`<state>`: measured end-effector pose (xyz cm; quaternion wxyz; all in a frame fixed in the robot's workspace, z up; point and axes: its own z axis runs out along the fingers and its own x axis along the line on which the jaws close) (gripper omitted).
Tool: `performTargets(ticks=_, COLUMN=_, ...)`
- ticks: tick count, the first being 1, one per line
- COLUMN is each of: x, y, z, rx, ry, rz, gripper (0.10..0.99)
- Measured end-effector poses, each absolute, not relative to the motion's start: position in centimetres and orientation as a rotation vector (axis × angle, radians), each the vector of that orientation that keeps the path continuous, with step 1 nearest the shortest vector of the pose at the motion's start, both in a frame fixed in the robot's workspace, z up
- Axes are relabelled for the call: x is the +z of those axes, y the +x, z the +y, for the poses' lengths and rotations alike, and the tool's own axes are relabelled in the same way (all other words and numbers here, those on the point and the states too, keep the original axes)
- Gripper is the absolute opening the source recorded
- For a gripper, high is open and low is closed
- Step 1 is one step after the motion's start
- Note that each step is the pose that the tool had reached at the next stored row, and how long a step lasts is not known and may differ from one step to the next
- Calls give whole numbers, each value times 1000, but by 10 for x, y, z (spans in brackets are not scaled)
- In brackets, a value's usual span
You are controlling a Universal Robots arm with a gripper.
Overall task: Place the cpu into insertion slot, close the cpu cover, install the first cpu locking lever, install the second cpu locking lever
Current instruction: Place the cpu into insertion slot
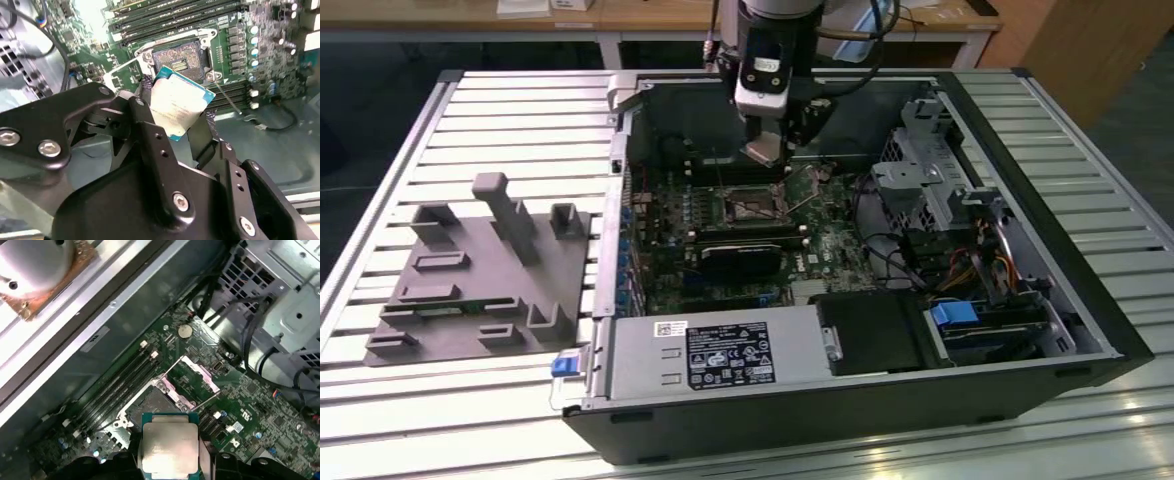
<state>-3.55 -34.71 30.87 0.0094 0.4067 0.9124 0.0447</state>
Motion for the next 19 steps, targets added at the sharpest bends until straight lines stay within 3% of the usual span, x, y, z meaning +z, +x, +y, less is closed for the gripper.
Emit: performTargets(ticks=19, x=301, y=-35, z=-347, rx=132, ry=1732, rz=2577, gripper=537)
